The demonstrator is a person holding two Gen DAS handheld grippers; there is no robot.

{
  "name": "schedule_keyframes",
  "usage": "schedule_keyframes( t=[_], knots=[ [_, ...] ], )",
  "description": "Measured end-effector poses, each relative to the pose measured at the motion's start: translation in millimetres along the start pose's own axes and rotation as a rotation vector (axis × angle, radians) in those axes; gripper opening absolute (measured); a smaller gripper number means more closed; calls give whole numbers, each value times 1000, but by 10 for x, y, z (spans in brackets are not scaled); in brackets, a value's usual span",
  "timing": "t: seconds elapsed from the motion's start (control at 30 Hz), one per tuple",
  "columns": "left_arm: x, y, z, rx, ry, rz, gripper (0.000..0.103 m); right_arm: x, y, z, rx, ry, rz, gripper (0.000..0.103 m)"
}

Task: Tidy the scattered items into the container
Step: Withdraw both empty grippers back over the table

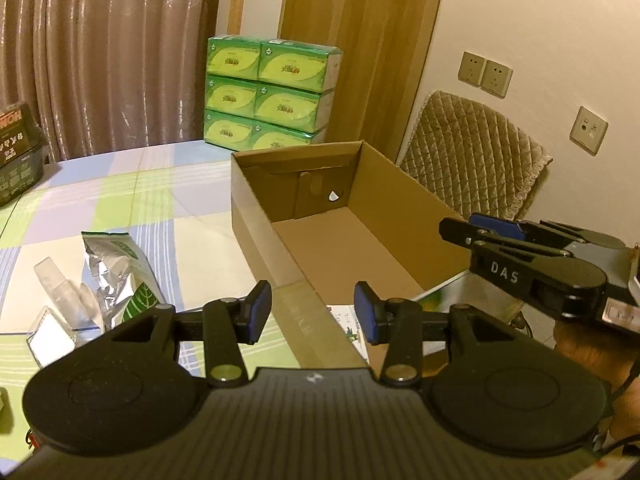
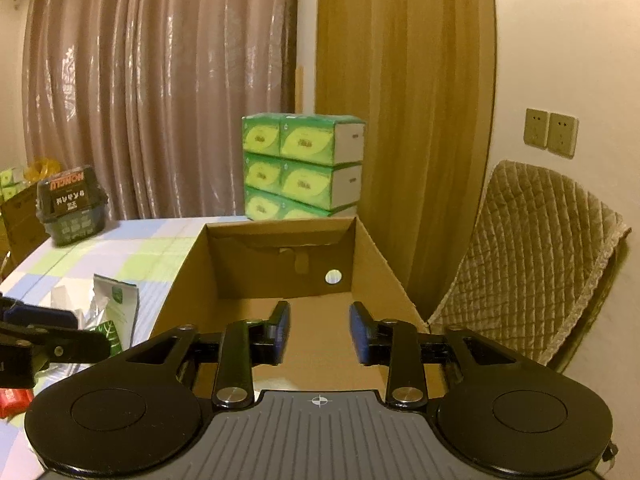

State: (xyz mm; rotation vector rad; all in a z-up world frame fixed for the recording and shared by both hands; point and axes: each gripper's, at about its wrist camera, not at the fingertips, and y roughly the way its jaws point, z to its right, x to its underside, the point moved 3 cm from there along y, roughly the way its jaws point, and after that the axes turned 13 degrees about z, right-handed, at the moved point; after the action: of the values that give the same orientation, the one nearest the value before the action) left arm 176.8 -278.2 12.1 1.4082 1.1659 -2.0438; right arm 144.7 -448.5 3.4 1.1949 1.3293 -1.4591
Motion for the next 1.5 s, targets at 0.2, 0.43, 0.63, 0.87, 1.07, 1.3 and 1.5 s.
schedule_keyframes(
  t=[0.2,0.43,0.63,0.87,1.07,1.3,1.5],
  knots=[
    [86,-96,-95,-14,-13,-12,42,30,-211,13,13,17,11,64],
    [234,-326,-259,-47,-25,-26,46,123,-535,-156,-6,17,-1,65],
    [512,-662,-498,-118,-9,-60,51,172,-804,-473,-67,6,-10,68],
    [957,-1152,-891,-222,-34,-125,72,305,-1055,-953,-168,-25,-32,89],
    [1134,-1482,-1157,-316,-1,-146,85,483,-1147,-1372,-266,-54,-100,97],
    [1194,-1728,-1417,-378,7,-123,94,638,-1116,-1678,-326,-86,-159,101],
    [1194,-1774,-1569,-388,13,-115,96,728,-1029,-1835,-334,-108,-188,101]
  ],
)
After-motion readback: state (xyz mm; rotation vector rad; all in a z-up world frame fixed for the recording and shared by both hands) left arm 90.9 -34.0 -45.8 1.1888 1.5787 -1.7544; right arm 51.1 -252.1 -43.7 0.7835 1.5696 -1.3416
